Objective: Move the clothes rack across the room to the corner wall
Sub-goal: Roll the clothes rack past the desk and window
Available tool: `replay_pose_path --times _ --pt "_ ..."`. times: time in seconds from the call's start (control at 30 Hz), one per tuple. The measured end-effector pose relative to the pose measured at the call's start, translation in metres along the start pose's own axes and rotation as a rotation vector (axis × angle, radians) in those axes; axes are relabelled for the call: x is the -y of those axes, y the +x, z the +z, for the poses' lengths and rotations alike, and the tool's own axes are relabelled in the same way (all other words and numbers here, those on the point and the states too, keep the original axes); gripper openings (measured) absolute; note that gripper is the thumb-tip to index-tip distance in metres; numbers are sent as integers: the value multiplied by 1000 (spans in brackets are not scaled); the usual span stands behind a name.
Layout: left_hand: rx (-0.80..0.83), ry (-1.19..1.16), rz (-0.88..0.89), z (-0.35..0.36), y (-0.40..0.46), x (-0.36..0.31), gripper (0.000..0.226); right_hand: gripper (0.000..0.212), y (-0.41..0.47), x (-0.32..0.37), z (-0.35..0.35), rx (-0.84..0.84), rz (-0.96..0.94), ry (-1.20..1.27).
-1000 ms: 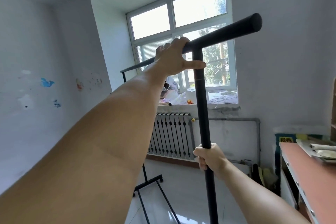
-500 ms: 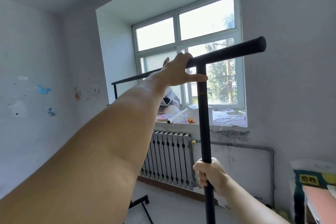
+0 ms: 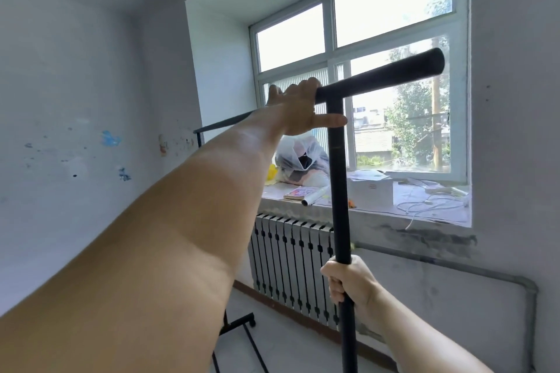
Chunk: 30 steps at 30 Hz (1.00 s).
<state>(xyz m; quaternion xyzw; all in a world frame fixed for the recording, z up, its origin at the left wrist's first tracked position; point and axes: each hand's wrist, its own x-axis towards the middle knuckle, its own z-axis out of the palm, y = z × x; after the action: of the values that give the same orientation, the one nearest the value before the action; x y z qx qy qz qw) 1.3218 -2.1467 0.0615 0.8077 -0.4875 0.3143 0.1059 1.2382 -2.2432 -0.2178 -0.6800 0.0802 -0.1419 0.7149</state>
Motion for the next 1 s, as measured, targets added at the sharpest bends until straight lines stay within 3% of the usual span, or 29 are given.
replay_pose_path --times 0.2,0.37,1.0 --pt "15 42 -63 42 51 7 79 49 68 -3 -42 78 20 -7" --pt "12 94 -84 73 85 20 83 42 118 -6 -65 124 14 2" --pt "19 176 -181 180 195 133 85 45 311 -15 -83 232 6 -28"
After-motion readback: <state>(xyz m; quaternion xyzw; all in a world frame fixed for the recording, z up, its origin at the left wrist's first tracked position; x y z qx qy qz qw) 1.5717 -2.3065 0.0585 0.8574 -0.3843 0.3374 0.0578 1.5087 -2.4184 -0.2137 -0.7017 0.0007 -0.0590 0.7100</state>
